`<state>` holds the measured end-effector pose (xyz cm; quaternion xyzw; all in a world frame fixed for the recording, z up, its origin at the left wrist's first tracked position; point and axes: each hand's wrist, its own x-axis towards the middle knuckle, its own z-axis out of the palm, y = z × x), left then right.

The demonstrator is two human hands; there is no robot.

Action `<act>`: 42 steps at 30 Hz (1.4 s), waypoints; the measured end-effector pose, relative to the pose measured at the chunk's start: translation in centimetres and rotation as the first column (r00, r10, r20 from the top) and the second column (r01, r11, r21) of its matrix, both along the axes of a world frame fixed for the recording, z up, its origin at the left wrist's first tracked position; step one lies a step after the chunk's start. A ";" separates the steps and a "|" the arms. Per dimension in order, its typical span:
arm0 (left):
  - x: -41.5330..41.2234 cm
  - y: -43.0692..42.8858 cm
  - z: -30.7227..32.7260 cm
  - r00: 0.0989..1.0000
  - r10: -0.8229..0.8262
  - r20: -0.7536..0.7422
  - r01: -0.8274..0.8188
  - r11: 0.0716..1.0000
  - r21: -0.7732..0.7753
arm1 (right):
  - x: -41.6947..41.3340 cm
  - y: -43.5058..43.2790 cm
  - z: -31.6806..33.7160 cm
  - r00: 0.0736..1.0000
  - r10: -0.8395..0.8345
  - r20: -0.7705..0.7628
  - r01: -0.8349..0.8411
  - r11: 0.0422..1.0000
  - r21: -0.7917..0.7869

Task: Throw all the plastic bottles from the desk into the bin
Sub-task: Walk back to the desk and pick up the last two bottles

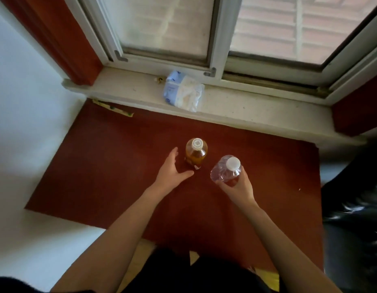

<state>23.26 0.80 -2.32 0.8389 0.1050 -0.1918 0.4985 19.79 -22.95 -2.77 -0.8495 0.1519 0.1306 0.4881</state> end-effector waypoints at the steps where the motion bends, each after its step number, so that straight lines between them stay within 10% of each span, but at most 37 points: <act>1: 1.0 -0.1 -0.3 0.999 -0.041 0.029 0.041 0.999 0.006 | 0.0 0.3 0.0 1.000 -0.027 -0.002 0.027 1.000 0.012; 16: 3.1 1.1 1.4 0.884 -0.286 0.371 0.246 0.957 0.151 | -4.8 2.3 4.3 0.927 -0.364 0.088 0.361 0.931 0.053; 42: 1.9 -12.0 -2.1 0.714 -0.699 -0.037 0.643 0.635 0.429 | -12.5 -2.7 0.8 0.782 -0.623 0.003 0.622 0.780 0.069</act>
